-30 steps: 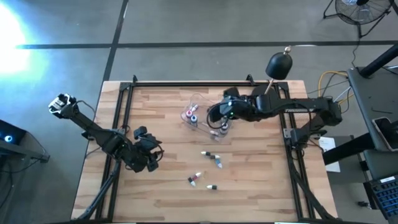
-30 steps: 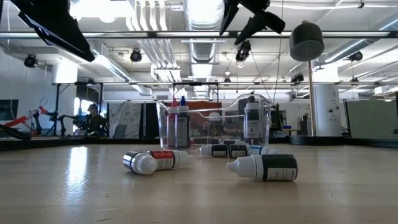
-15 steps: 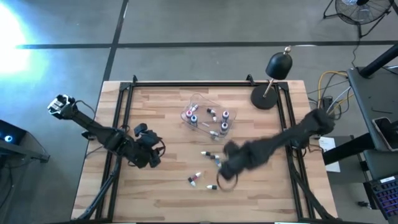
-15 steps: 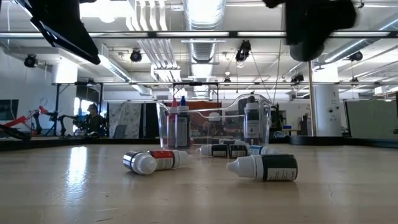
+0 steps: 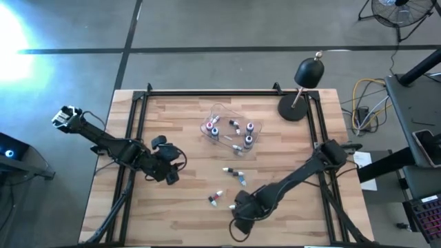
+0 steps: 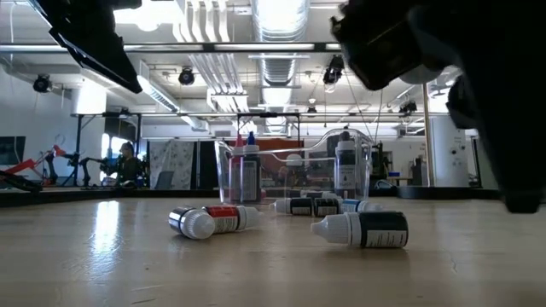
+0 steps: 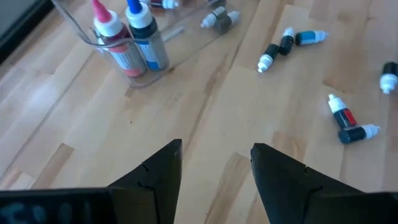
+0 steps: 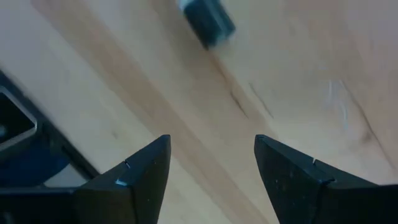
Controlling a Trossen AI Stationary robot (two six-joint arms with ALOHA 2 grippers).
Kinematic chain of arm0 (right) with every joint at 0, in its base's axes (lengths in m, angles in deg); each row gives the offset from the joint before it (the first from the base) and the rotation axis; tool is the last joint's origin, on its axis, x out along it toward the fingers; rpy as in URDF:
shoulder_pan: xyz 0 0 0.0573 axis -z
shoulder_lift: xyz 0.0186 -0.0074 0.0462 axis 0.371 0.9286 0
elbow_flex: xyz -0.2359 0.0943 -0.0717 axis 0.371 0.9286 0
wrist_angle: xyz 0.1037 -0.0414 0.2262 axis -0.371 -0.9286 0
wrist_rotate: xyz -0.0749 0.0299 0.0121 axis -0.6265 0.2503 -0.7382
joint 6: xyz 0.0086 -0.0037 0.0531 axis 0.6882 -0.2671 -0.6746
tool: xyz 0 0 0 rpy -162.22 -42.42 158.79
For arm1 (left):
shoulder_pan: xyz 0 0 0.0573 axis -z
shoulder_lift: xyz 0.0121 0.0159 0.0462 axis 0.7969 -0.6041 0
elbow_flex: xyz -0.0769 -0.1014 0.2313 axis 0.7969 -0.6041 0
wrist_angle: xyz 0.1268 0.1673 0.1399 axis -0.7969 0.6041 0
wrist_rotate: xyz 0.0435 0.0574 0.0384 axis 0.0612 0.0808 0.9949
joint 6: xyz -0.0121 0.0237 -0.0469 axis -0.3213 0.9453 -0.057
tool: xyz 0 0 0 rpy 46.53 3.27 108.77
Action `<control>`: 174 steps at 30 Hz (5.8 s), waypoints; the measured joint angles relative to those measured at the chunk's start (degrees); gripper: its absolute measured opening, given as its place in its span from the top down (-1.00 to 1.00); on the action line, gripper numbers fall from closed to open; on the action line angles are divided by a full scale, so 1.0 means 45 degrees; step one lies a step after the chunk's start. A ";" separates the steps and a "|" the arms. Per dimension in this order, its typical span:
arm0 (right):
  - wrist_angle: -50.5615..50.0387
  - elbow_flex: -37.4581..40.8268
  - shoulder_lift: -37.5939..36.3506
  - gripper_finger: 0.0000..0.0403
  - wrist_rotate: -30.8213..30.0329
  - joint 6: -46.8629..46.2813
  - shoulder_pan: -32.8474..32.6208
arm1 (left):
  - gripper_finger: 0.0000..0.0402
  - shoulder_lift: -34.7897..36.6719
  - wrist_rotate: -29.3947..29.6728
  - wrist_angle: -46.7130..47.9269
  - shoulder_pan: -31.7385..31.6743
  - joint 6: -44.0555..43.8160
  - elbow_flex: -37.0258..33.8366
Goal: Pick & Place food coloring
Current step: Put the bottom small black food coloring bottle into the transparent bin, then put the small blue food coloring bottle into the transparent bin
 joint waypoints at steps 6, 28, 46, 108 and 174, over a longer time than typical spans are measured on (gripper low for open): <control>0.0062 -0.0965 0.0514 -0.11 -0.0802 0.1272 -0.0225 | 0.18 -0.0005 -0.0552 0.0000 0.0000 0.0316 0.0000; 0.0509 -0.1248 0.1287 -0.38 -0.2833 0.6004 0.0116 | 0.18 -0.0005 -0.0816 0.0009 0.0000 0.0194 0.0000; 0.0689 -0.1248 0.1481 -0.26 -0.3279 0.5474 0.0932 | 0.18 -0.0005 -0.0814 -0.0025 0.0000 -0.0452 0.0000; -0.1582 -0.1335 -0.5060 -0.15 -0.4524 0.5414 0.7092 | 0.18 -0.0010 -0.0557 -0.0388 0.0002 -0.0996 -0.0010; -0.4188 -0.1854 -0.3515 0.48 -0.7326 0.0102 0.5315 | 0.18 -0.0952 -0.2949 -0.2826 0.0010 -0.1784 -0.0418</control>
